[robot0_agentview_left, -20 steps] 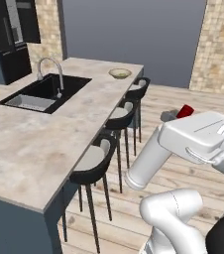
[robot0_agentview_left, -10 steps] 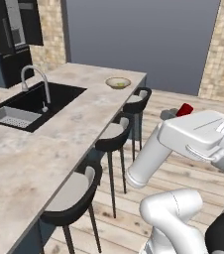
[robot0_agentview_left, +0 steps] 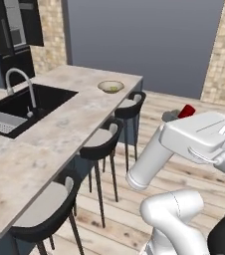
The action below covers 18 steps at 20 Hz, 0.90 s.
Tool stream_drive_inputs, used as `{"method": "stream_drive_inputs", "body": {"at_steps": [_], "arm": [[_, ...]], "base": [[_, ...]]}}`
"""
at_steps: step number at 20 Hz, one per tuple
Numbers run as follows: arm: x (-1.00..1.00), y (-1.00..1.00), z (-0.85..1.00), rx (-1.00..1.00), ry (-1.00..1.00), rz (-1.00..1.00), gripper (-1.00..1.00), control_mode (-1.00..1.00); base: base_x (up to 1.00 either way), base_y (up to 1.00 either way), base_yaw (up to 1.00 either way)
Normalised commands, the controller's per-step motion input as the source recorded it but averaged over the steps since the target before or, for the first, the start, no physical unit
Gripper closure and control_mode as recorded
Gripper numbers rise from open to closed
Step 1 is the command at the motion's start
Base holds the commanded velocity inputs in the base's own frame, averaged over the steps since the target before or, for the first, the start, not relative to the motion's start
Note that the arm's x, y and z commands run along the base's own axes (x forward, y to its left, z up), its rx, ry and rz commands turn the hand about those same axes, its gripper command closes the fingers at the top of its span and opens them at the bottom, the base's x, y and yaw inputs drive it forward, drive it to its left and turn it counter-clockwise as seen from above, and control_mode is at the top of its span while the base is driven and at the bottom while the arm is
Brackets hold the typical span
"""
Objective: There is a bowl on the dining counter. Grab a lemon wedge from the fridge and place it in the bowl. Then get the liquor bottle and glass cup from the cabinet and place them next to the bowl.
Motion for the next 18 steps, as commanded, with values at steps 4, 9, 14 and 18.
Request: {"method": "stream_drive_inputs", "body": {"at_steps": [4, 9, 14, 18], "arm": [[0.0, 0.0, 0.0, 0.0, 0.0, 0.0, 1.0, 1.0], [0.0, 0.0, 0.0, 0.0, 0.0, 0.0, 1.0, 1.0], [0.0, 0.0, 0.0, 0.0, 0.0, 0.0, 1.0, 1.0], [0.0, 0.0, 0.0, 0.0, 0.0, 0.0, 1.0, 1.0]], "base": [[0.3, -0.66, 0.1], [0.26, -0.76, 0.13], [0.17, -0.81, 0.18], [0.17, -0.78, 0.2]]}}
